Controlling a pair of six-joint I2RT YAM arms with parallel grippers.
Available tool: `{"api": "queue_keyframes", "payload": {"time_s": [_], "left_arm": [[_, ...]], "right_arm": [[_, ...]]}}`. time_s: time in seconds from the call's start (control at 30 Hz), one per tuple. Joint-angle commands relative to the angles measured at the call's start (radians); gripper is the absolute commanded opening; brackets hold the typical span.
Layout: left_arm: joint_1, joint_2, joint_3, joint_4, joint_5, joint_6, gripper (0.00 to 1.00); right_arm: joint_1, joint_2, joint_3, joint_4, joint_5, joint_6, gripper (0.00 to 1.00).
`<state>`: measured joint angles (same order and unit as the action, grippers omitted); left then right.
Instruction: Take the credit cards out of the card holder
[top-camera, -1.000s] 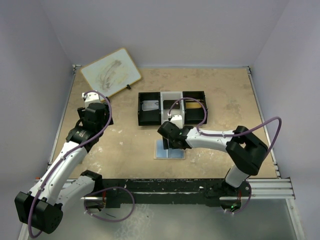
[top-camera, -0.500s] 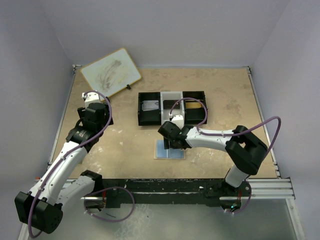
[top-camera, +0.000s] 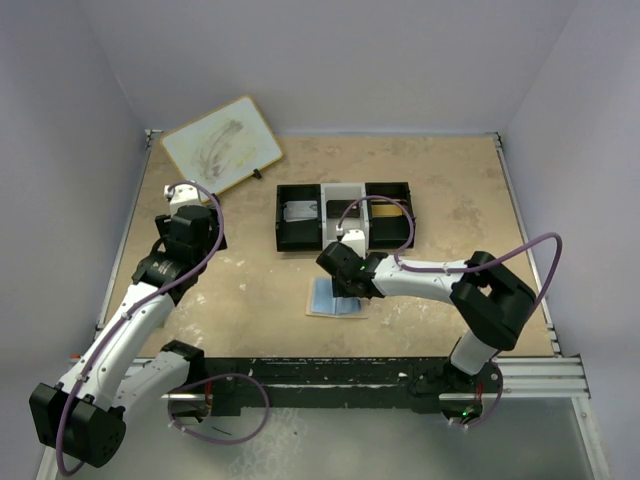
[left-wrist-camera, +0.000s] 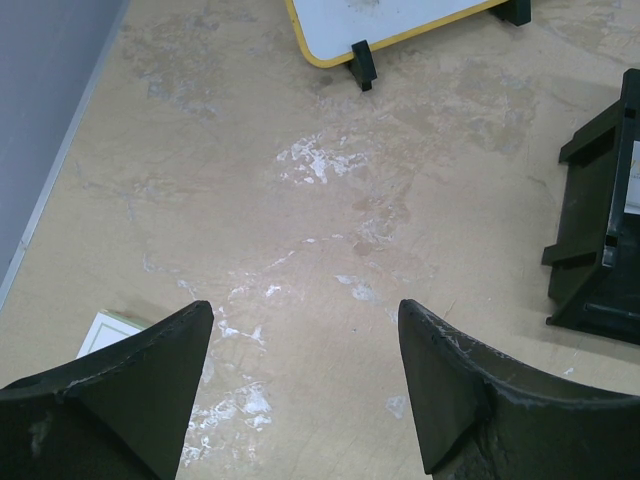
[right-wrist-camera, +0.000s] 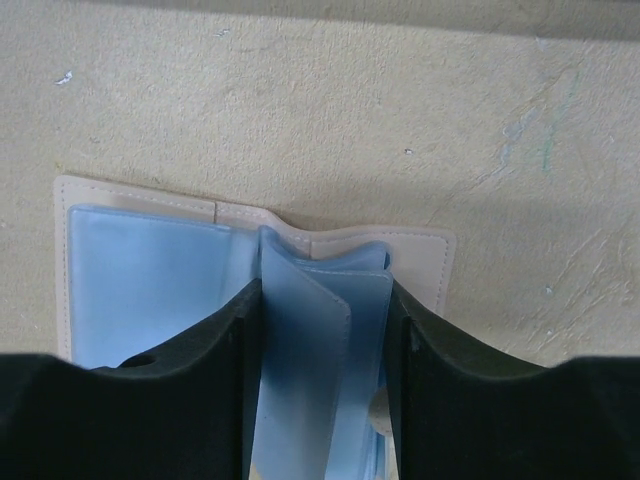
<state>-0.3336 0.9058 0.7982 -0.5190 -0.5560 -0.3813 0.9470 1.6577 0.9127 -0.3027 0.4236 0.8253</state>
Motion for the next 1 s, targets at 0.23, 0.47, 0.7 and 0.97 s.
{"api": "queue_keyframes", "payload": {"time_s": [0.23, 0.47, 0.7, 0.97], "left_arm": [[0.007, 0.002, 0.005, 0.013, 0.002, 0.014, 0.73], [0.007, 0.002, 0.006, 0.017, 0.020, 0.015, 0.73], [0.008, 0.013, 0.008, 0.019, 0.067, 0.018, 0.73], [0.007, 0.016, 0.005, 0.041, 0.097, 0.011, 0.73]], "right_arm": [[-0.005, 0.034, 0.045, 0.009, -0.068, -0.064, 0.56], [-0.010, -0.066, 0.157, -0.059, -0.032, -0.098, 0.67], [-0.012, -0.169, 0.206, -0.154, 0.041, -0.062, 0.88], [-0.070, -0.417, 0.209, -0.212, 0.261, 0.005, 0.94]]}}
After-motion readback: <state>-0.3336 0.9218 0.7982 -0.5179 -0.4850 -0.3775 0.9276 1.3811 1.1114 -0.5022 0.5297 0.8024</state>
